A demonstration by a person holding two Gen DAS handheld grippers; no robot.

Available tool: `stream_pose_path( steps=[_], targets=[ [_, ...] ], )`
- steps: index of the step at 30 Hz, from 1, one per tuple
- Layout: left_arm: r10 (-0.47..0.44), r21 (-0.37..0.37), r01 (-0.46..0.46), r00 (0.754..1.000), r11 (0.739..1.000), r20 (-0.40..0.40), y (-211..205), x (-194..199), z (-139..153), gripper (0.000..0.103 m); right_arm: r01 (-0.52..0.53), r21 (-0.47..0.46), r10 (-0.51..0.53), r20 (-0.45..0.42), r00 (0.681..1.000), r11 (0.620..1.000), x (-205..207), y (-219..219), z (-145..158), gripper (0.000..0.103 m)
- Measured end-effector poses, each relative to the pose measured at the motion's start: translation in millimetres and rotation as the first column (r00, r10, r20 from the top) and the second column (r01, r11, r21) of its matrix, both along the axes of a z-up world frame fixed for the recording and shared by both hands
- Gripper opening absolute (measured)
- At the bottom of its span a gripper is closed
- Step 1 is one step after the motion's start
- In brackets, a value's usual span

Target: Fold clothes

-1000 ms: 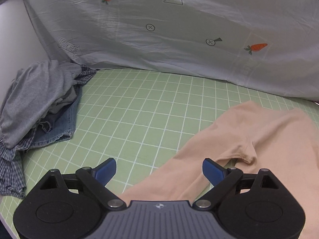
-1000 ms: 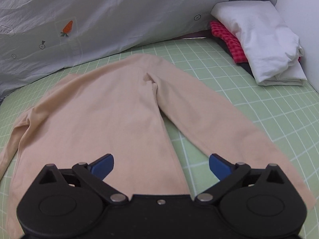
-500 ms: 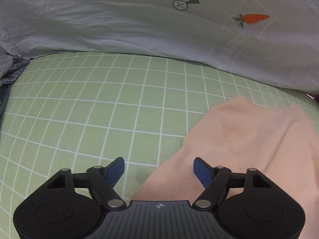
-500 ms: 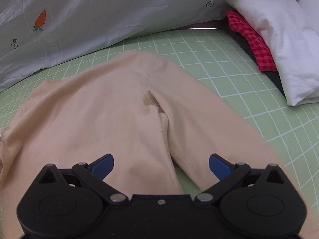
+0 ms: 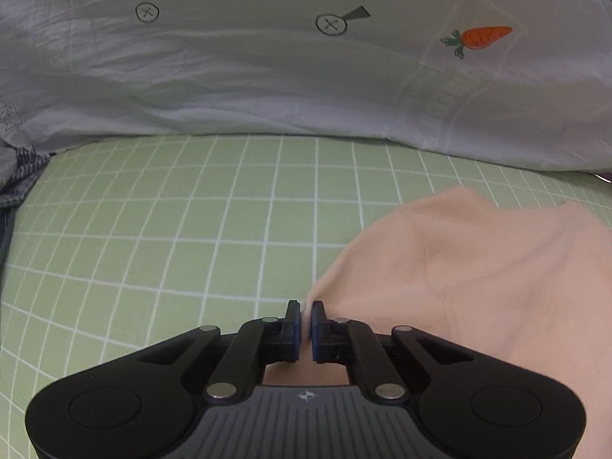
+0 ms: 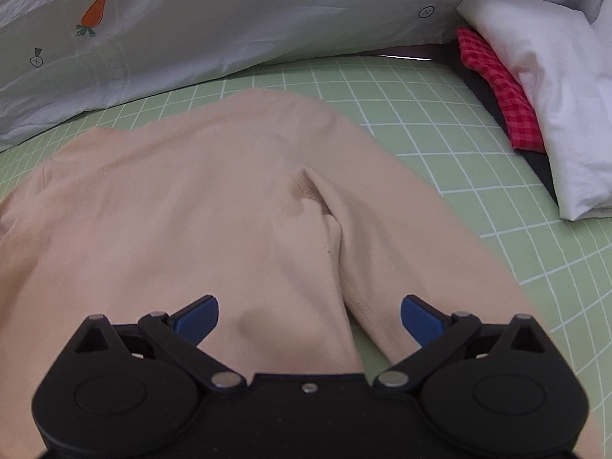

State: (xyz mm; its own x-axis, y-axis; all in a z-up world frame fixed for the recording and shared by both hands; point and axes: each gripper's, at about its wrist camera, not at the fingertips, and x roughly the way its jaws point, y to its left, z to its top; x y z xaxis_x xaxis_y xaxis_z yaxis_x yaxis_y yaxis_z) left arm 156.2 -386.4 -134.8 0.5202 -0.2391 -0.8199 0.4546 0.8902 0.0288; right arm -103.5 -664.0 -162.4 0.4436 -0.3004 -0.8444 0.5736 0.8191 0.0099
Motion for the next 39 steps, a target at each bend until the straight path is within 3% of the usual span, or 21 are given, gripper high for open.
stream_pose_path(
  steps=[3,5,9,17,20,28,33,37,39],
  targets=[
    [-0.005,0.033,0.003,0.999,0.999,0.053,0.2,3.8,6.4,0.022,-0.013,-0.001,0.013,-0.002,1.0,1.0,-0.9,5.6,1.2,0.103],
    [-0.015,0.079,0.008,0.996,0.997,0.085,3.1,-4.5,8.2,0.024,-0.019,-0.003,0.019,0.0,1.0,1.0,-2.2,10.2,2.7,0.103],
    [0.021,0.117,-0.026,0.999,0.993,0.045,24.3,-20.2,0.7,0.026,-0.034,0.009,0.033,0.007,0.999,0.999,-4.6,18.7,4.9,0.103],
    [0.075,0.081,-0.072,0.997,0.994,-0.036,61.0,-56.0,-4.2,0.039,-0.085,0.013,0.085,0.007,0.996,0.996,-5.5,38.2,8.6,0.103],
    [0.061,0.04,-0.059,0.997,0.997,-0.056,58.8,-70.0,-3.5,0.042,-0.09,0.02,0.09,0.012,0.996,0.996,-6.9,42.5,10.0,0.103],
    [-0.019,0.02,0.022,0.993,1.0,-0.118,32.0,-96.9,-11.3,0.045,-0.095,0.039,0.095,0.017,0.995,0.995,-17.4,54.5,12.8,0.103],
    [-0.022,0.009,0.023,0.996,1.0,-0.091,28.9,-94.7,-4.4,0.048,-0.077,0.054,0.076,0.01,0.997,0.996,-24.0,55.6,10.9,0.103],
    [0.022,-0.052,-0.024,0.999,0.998,-0.046,38.0,-77.9,15.4,0.05,-0.066,0.049,0.065,0.014,0.998,0.997,-23.6,53.0,12.9,0.103],
    [0.059,-0.09,-0.062,0.998,0.994,-0.037,43.8,-68.0,22.1,0.06,-0.061,0.051,0.061,0.015,0.998,0.997,-21.8,51.8,12.4,0.103]
  ],
)
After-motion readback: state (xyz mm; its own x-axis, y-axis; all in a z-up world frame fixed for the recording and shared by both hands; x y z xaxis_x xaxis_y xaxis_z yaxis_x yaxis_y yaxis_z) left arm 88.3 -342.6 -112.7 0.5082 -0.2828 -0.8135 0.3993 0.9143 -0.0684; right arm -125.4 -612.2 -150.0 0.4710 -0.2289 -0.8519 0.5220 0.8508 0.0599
